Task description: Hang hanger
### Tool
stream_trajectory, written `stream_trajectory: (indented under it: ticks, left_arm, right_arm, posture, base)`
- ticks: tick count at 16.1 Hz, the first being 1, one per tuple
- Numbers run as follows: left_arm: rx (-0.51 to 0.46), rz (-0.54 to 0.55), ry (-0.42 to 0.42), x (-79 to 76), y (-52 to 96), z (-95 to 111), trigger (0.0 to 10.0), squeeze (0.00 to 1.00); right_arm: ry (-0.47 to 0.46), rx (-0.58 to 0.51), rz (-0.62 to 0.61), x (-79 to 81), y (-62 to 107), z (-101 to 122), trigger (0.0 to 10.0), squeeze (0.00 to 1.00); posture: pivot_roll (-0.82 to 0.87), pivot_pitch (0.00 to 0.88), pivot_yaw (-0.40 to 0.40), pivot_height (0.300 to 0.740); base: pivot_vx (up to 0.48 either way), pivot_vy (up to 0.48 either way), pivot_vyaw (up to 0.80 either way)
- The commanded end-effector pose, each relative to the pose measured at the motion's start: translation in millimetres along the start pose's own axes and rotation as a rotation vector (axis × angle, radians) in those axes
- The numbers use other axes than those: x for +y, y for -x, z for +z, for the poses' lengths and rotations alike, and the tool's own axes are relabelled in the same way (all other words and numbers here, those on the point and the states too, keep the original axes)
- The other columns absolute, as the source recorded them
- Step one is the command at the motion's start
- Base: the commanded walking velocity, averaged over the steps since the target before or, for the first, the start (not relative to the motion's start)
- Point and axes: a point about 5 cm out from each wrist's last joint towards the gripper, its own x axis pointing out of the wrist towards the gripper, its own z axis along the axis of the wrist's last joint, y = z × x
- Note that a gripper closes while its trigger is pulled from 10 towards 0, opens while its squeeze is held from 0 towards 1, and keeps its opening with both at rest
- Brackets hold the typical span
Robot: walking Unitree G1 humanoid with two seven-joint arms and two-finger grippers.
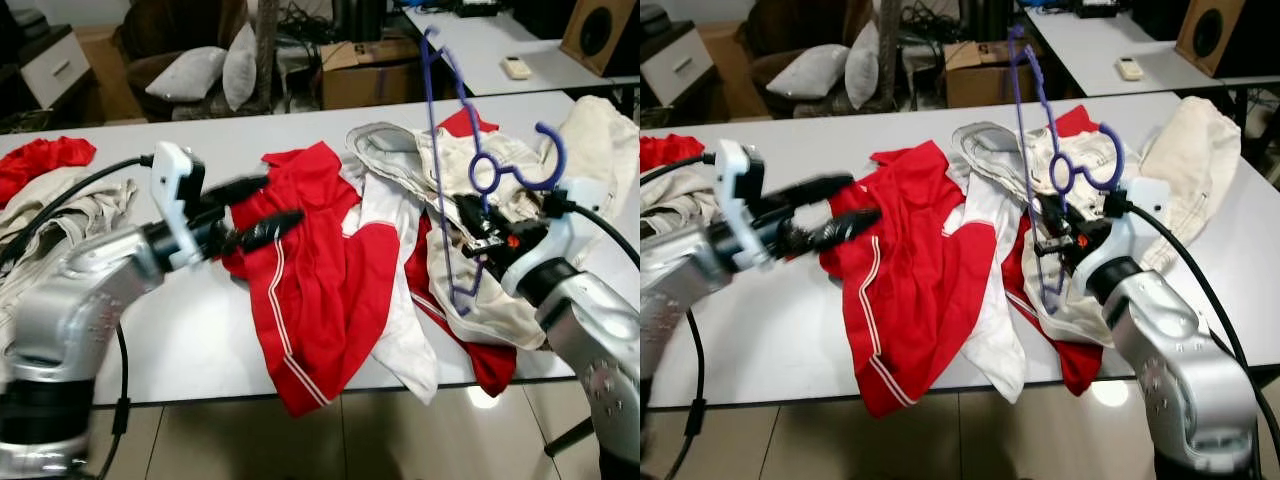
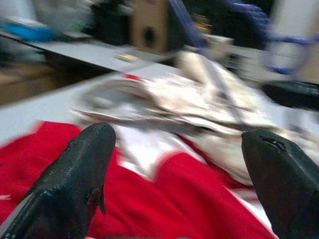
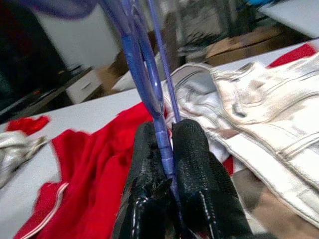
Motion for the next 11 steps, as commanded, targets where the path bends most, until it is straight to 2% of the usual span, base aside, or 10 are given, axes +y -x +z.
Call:
stream_trajectory:
  ticks: [1,2,3,5,7,9,11]
  left_arm:
    - [-0.008,0.066,-0.059,-4.4,-5.1,-1.4,10.0,0.00]
    - [-0.026,0.100,-0.059,-5.9,-8.6,-3.7,10.0,0.00]
    - [-0.046,0.172,-0.023,-7.4,-13.9,-9.5,10.0,0.00]
    - [-0.034,0.247,-0.001,-11.6,-18.5,-22.8,10.0,0.00]
    - [0.077,0.304,-0.068,-12.6,-18.0,-43.6,10.0,0.00]
    - [0.091,0.349,-0.104,-6.9,-17.3,-44.3,10.0,0.00]
    - [0.087,0.351,-0.122,-6.6,-18.6,-41.3,10.0,0.00]
  right_arm:
    - [-0.001,0.002,0.009,9.4,2.4,-3.4,10.0,0.00]
    - [-0.024,0.011,-0.002,11.8,4.3,-7.2,10.0,0.00]
    - [-0.053,0.021,-0.033,14.6,7.6,-12.5,10.0,0.00]
    - [-0.070,0.028,-0.072,17.9,12.5,-17.2,10.0,0.00]
    - [-0.075,0.021,-0.057,26.5,15.0,-17.4,10.0,0.00]
    - [0.002,0.013,-0.090,25.9,13.2,-17.1,10.0,0.00]
    - [-0.021,0.003,-0.106,23.4,13.0,-18.0,10.0,0.00]
  posture:
    - [-0.09,0.000,0.120,0.740]
    - [-0.09,0.000,0.122,0.740]
    - [-0.10,0.000,0.126,0.740]
    - [-0.11,0.000,0.132,0.740]
    - [-0.11,0.000,0.130,0.740]
    - [-0.10,0.000,0.125,0.740]
    - [-0.10,0.000,0.123,0.740]
  base:
    - [0.000,0.000,0.00]
    - [0.000,0.000,0.00]
    - [0.000,0.000,0.00]
    - [0.000,0.131,0.00]
    - [0.000,0.424,0.00]
    - [0.000,0.480,0.00]
    - [0.000,0.480,0.00]
